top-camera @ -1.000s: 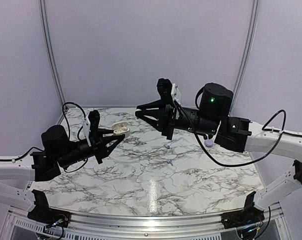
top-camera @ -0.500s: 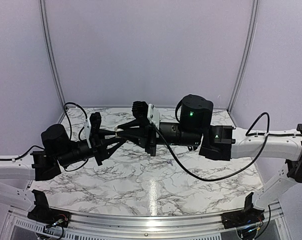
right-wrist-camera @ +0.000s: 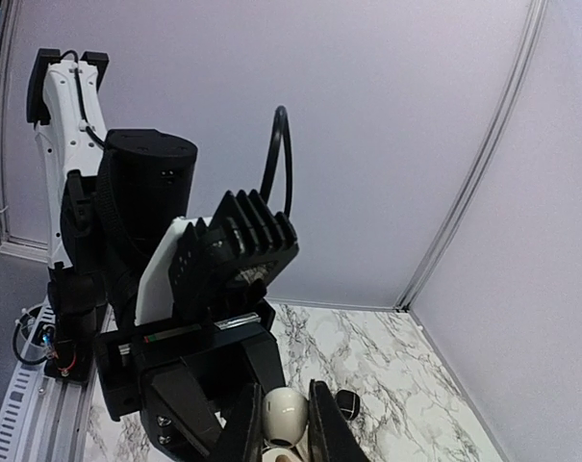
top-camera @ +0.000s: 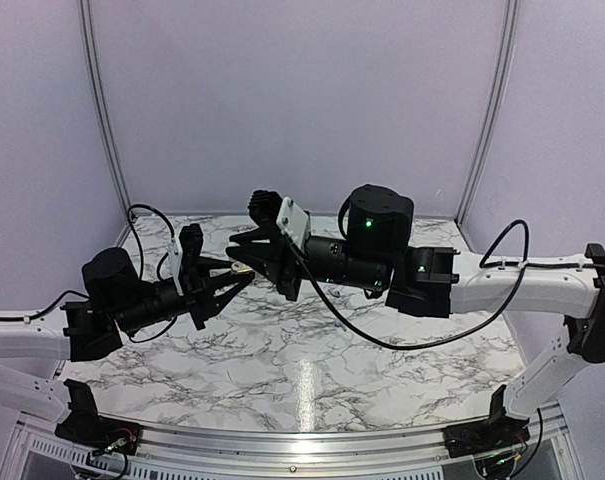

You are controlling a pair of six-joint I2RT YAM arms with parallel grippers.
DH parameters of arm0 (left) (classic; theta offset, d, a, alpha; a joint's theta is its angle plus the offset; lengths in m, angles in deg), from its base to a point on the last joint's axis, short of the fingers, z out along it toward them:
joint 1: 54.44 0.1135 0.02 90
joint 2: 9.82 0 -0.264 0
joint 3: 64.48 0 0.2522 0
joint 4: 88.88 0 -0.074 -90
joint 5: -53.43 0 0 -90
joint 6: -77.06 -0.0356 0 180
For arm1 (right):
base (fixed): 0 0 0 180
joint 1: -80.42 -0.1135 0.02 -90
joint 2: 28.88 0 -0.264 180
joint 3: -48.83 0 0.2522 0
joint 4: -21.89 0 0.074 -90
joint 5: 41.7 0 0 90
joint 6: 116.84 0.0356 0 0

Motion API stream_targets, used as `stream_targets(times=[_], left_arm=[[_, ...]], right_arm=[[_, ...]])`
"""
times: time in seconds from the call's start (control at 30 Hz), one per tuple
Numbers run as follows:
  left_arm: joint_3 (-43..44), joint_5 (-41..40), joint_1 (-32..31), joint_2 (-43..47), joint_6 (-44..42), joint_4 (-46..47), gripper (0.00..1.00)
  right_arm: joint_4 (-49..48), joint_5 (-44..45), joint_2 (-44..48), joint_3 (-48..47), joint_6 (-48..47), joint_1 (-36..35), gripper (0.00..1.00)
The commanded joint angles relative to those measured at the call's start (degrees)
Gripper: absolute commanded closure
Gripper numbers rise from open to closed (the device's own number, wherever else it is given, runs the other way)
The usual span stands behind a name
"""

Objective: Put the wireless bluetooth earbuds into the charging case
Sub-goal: Insert the left earbud into the left side groove of the charging case.

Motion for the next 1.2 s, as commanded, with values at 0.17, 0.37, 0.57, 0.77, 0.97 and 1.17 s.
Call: stream_targets(times=[0.17, 0.37, 0.57, 0.77, 0.97, 1.17], left_arm=[[2.8, -6.3, -0.5, -0.3, -1.6, 2.7, 1.00], [3.0, -7.6, -0.5, -0.4, -1.7, 2.8, 1.00], [3.1, -9.2, -0.7, -0.3, -1.5, 3.1, 1.00], [3.3, -11.6, -0.7, -0.4, -1.0, 3.1, 1.00], [3.4, -11.7, -0.7, -0.4, -0.8, 3.2, 1.00], [3.1, -11.5, -0.7, -0.1, -0.8, 3.3, 1.00]], right_arm=[[-3.2, 7.7, 0.0, -1.4, 6.4, -0.6, 0.94], [-4.5, 9.2, -0.8, -1.3, 8.3, -0.7, 0.94], [-6.5, 10.7, -1.4, -0.4, 9.0, -1.2, 0.94], [-6.8, 13.7, -3.3, -0.7, 7.8, -2.3, 0.94], [-6.8, 18.2, -4.9, -1.2, 4.9, -4.2, 0.94], [-7.2, 21.4, -5.1, -0.8, 4.7, -4.2, 0.94]])
